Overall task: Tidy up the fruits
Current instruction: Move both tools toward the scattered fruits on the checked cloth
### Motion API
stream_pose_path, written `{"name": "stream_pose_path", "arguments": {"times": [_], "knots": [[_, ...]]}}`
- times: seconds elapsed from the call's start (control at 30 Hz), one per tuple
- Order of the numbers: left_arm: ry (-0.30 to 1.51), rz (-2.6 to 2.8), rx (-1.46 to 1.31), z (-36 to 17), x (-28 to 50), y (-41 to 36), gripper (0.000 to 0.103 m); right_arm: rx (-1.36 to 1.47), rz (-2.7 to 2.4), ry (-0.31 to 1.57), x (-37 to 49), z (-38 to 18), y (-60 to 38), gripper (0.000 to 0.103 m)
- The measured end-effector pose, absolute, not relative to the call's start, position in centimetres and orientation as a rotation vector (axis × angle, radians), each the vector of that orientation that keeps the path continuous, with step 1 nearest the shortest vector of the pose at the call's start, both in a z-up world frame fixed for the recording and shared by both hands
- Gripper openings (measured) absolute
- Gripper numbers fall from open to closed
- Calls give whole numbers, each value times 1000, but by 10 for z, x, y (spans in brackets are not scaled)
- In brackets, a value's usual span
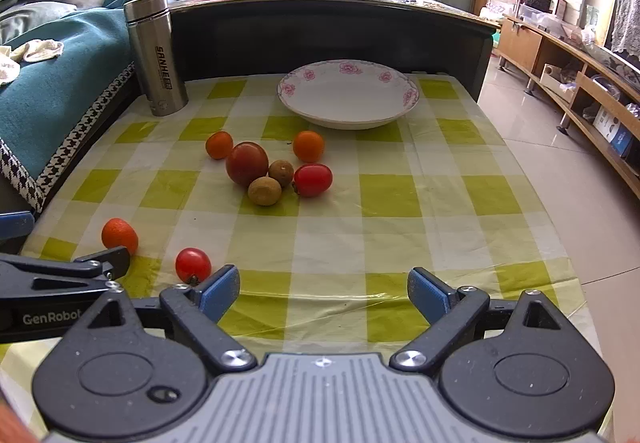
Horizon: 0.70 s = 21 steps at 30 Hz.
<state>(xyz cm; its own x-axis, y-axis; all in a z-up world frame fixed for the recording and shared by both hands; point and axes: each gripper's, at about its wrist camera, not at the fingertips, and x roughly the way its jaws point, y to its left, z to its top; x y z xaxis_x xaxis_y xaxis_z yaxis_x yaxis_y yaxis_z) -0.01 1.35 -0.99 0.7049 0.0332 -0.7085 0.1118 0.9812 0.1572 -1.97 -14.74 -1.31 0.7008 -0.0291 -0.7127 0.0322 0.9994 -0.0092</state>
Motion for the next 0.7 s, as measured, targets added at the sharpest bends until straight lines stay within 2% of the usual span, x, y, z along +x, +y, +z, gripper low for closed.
{"name": "stream_pose_path", "arguments": {"times": [0.7], "knots": [[804,-35,193,-13,3,17,101,16,8,811,-14,-17,-143,89]]}}
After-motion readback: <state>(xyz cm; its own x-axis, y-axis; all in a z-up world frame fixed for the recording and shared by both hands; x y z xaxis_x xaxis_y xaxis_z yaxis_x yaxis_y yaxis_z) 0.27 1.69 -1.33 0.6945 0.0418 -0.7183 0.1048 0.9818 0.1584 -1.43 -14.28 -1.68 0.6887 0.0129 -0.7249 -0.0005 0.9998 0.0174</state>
